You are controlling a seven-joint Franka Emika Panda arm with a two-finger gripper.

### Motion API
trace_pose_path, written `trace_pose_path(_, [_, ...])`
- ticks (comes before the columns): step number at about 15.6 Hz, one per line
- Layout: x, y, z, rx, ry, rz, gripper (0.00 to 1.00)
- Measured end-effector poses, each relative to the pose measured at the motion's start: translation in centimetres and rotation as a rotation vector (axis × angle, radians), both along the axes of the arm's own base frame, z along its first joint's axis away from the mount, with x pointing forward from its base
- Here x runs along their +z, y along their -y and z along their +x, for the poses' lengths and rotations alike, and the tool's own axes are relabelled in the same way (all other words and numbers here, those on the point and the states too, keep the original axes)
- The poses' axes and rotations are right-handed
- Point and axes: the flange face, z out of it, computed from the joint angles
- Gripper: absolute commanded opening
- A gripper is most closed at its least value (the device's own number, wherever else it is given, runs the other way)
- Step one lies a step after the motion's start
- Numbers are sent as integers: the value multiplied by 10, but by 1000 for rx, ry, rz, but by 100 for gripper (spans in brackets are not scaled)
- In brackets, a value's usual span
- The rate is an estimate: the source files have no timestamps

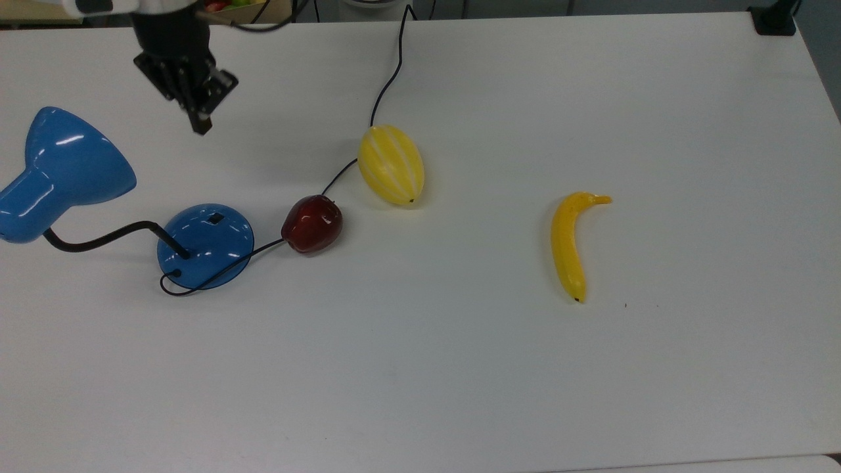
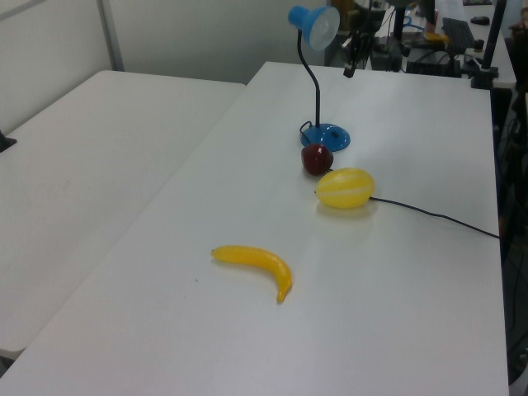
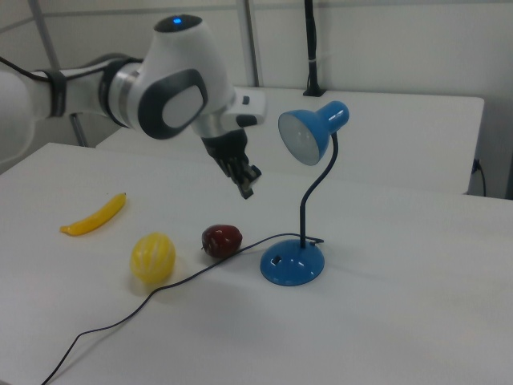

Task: Turn on desk lamp
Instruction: 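Move the gripper down toward the blue lamp's round base, then press down on the switch on the lamp base with the gripper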

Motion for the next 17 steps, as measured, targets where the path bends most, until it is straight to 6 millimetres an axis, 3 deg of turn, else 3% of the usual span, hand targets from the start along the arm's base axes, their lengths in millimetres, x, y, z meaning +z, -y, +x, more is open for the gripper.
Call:
trace_pose_path(5, [-44, 43, 12, -61, 8, -27, 0])
trace_pose_path(7, [-64, 51, 13, -58, -28, -49, 0])
trace_pose_path(11, [-99, 51, 20, -48, -53, -71, 0])
trace_pose_path(17, [-126, 41, 31, -60, -37, -72, 0])
